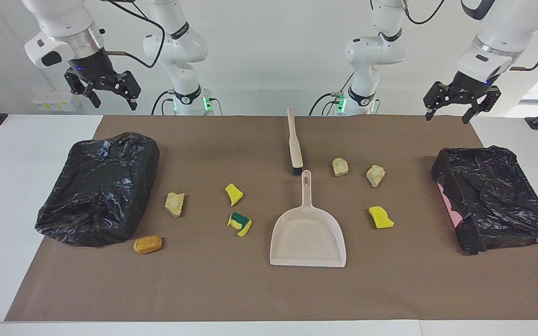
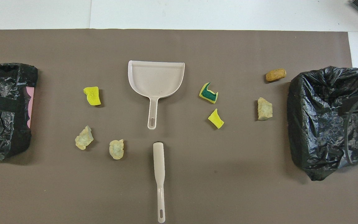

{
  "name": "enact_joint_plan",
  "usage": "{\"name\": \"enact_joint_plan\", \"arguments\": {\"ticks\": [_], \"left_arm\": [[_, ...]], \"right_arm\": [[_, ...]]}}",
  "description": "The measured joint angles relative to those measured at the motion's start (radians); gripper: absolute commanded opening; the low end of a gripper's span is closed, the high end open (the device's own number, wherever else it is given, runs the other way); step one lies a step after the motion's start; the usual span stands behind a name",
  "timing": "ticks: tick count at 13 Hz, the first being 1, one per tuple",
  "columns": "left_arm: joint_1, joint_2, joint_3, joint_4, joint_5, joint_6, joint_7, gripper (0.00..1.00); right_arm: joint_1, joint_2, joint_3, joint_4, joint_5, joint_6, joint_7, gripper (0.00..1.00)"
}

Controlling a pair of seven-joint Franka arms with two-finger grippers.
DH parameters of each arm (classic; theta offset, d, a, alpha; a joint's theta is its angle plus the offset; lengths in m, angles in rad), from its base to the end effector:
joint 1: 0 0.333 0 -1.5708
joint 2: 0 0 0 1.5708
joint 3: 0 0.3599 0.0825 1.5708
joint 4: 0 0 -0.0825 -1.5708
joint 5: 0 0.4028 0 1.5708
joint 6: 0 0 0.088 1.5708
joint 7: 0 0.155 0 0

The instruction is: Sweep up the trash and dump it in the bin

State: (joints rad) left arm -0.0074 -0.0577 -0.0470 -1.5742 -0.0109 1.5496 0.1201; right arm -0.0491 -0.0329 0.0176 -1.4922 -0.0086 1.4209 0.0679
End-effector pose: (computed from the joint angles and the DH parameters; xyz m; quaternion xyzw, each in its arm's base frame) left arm 0.5515 -0.0326 0.6493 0.9960 -0.0873 0.0166 0.0035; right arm 0.5434 -0.0184 0.6640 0.9985 -0.0502 -0.0191 0.0049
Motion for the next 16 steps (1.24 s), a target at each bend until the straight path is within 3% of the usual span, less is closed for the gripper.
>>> {"name": "enact_joint_plan", "arguments": {"ticks": [16], "left_arm": [[-0.004, -0.001, -0.025, -0.011, -0.001, -0.001, 0.000, 1.00]], "right_arm": [[-0.007, -0.031, 0.004, -0.028, 0.010, -0.017, 0.000, 1.00]]}}
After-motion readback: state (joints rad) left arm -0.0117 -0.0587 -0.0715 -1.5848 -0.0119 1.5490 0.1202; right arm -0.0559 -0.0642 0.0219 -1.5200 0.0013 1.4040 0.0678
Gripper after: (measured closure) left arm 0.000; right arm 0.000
